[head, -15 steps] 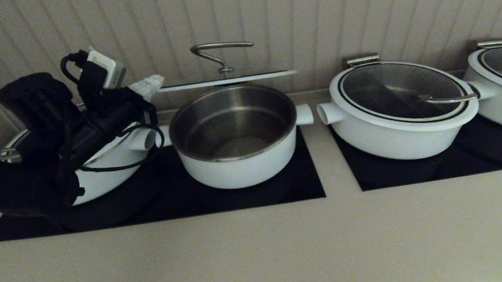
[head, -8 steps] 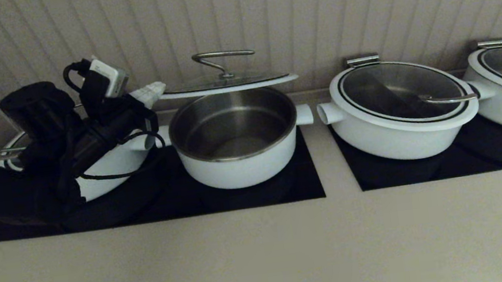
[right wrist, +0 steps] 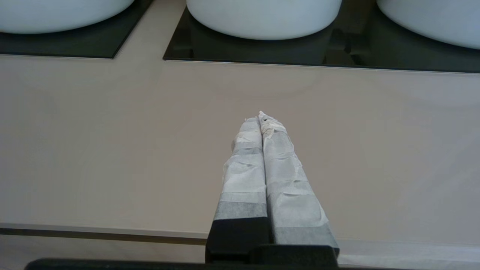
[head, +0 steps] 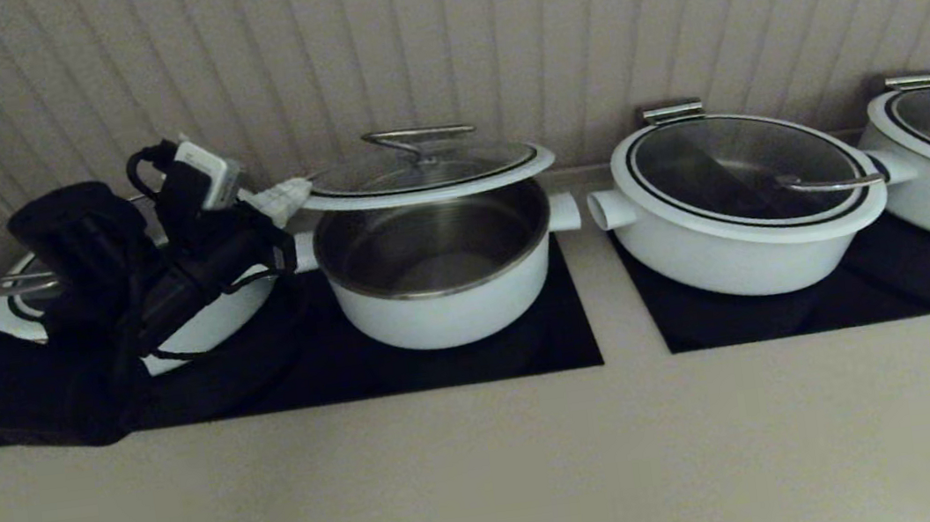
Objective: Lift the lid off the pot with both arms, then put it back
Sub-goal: Close the pot lid
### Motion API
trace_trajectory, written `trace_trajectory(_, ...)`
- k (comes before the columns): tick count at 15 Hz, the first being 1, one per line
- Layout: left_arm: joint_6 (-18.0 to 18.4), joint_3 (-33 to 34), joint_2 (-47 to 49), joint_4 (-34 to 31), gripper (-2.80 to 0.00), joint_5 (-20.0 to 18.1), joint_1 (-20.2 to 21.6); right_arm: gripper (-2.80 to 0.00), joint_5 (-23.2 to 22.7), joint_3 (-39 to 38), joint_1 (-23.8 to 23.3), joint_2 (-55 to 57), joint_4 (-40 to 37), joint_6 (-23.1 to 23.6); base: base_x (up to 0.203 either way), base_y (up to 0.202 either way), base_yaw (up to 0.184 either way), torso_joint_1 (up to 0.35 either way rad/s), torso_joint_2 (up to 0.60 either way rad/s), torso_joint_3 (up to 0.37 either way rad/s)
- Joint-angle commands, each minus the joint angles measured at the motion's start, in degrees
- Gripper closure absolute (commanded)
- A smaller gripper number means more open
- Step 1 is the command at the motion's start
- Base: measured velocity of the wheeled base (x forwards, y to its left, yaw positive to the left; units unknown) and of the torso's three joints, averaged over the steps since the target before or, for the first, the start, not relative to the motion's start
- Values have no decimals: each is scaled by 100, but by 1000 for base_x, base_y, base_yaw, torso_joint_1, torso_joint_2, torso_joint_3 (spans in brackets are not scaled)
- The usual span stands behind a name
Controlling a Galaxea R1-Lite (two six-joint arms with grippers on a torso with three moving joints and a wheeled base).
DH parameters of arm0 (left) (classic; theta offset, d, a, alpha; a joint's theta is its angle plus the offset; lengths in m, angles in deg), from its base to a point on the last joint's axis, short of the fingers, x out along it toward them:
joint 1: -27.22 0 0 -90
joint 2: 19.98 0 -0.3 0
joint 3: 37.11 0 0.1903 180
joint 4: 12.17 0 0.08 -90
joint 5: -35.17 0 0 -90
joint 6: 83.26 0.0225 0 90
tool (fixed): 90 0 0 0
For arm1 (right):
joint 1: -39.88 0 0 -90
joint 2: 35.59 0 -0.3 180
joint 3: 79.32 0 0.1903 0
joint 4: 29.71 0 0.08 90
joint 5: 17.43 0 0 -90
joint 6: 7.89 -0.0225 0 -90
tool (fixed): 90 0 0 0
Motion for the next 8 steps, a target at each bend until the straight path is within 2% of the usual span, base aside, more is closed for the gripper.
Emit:
trace_trajectory(1,13,43,9,44,0,-14,6,0,-2,0,0,2,2,5,0,0,0,0,0,0)
trace_trajectory(8,22,46,16,52,0,-5,-150,0,-2,0,0,9,2,5,0,0,0,0,0,0)
